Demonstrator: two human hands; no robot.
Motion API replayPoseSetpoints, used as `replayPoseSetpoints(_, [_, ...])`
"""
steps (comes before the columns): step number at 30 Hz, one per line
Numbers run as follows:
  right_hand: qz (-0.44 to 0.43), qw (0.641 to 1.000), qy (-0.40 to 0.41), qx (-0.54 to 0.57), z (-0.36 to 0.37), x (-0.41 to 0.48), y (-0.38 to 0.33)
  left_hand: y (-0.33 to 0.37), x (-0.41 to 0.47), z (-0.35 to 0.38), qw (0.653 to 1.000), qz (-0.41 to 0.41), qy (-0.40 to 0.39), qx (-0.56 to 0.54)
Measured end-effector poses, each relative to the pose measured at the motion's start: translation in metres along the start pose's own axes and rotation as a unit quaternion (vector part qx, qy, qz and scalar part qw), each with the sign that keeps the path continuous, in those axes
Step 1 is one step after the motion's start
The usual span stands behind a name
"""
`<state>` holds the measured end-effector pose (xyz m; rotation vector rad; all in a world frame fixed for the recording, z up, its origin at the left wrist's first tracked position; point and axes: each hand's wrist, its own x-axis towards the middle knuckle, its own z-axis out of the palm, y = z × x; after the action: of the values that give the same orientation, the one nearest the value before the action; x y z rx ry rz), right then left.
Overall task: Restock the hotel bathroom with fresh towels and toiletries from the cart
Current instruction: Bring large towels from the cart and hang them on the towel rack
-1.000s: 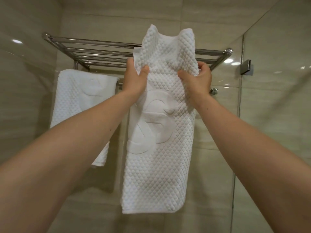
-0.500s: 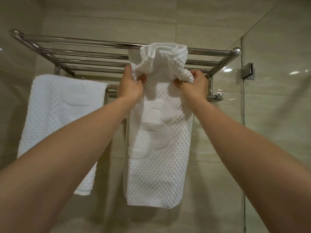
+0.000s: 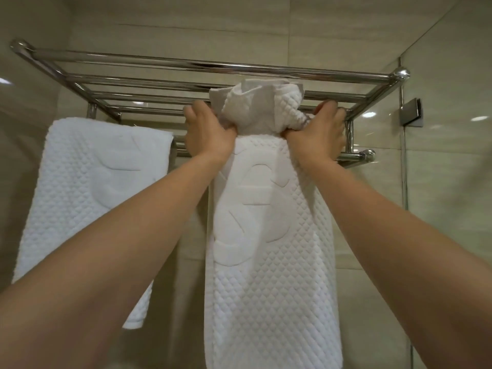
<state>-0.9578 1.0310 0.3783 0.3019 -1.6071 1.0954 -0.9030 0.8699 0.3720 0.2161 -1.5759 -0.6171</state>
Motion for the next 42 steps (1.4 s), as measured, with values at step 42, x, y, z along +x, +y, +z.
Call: replayPoseSetpoints(42, [-0.010, 0.917, -0.371, -0.148, -0.016, 0.028, 0.003, 0.005, 0.010, -0.015, 0.941, 0.061, -0.228, 0.243])
